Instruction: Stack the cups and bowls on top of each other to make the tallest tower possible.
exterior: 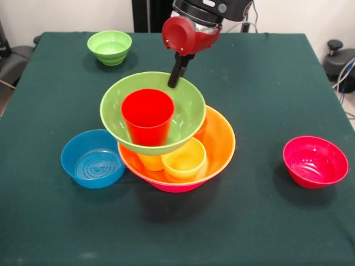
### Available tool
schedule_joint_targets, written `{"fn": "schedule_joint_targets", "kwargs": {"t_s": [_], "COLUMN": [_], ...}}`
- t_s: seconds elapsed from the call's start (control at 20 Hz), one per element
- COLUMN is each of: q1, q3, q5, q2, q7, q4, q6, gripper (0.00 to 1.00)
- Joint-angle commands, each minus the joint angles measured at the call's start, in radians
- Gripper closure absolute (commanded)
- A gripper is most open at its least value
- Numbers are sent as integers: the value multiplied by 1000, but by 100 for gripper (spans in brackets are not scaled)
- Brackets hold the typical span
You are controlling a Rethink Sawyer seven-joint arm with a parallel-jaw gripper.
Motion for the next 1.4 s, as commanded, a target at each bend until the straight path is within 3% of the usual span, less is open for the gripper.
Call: {"fn": "schedule_joint_targets", "kwargs": {"t_s": [0.05,0.9,0.95,1.4], "q1": [-2,-1,-2,-4], "q3": [142,138,138,134], "q5": [-41,-31,-32,-38], "q2": [24,38,38,38], "q7": [27,46,46,40], "q4": [-1,-24,-23,-31], "q6": [68,97,97,120], "gripper": [100,100,0,0]}}
